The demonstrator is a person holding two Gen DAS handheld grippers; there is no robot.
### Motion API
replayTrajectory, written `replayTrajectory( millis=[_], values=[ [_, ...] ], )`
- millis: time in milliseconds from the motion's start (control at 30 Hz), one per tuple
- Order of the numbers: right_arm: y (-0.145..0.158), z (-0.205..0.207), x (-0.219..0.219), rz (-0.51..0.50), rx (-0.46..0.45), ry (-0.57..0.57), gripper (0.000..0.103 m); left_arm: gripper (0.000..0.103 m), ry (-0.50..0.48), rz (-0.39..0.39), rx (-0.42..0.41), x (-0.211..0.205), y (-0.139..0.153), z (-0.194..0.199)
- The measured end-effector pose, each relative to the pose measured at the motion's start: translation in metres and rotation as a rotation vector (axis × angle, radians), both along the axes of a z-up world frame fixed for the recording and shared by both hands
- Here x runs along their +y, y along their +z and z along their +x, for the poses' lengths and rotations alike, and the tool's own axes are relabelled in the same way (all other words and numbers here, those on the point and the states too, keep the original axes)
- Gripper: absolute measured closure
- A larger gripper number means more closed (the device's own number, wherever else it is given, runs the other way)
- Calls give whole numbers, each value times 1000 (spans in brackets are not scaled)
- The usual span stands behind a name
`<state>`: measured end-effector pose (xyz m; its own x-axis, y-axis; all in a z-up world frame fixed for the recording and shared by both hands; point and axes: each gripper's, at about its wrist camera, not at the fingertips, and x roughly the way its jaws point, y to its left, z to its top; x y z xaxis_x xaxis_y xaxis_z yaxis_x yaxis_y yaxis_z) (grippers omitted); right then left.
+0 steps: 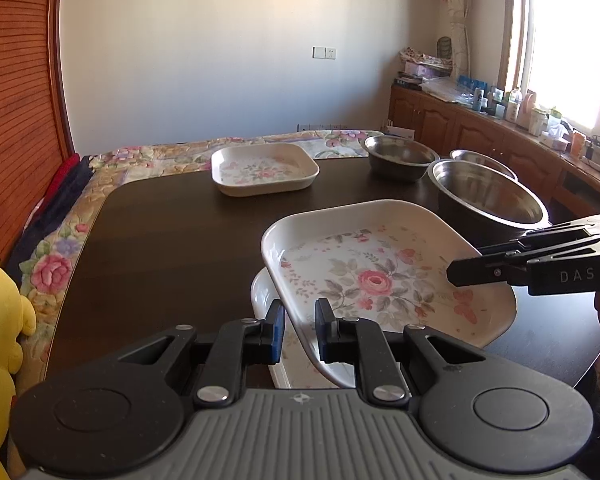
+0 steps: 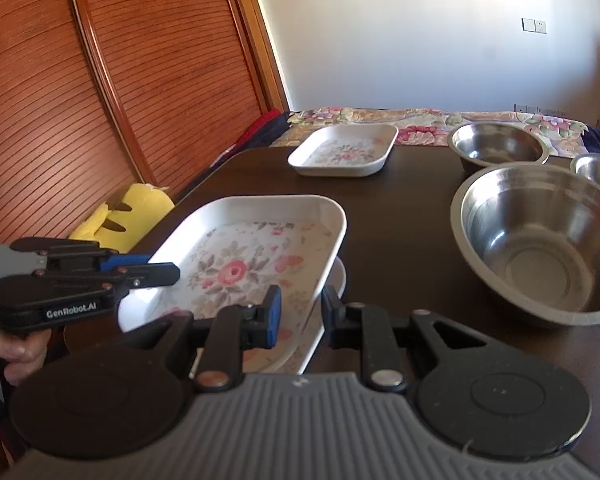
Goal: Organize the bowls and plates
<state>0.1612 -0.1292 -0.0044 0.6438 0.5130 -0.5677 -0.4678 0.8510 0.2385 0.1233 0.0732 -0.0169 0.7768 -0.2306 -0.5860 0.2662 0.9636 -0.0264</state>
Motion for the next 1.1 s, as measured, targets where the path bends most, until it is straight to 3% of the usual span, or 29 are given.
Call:
replayTrajectory(
  millis=[1100],
  values=[
    [-18,-4,10,-2,5,-25,79,85,28,19,21,0,-22,7]
  ],
)
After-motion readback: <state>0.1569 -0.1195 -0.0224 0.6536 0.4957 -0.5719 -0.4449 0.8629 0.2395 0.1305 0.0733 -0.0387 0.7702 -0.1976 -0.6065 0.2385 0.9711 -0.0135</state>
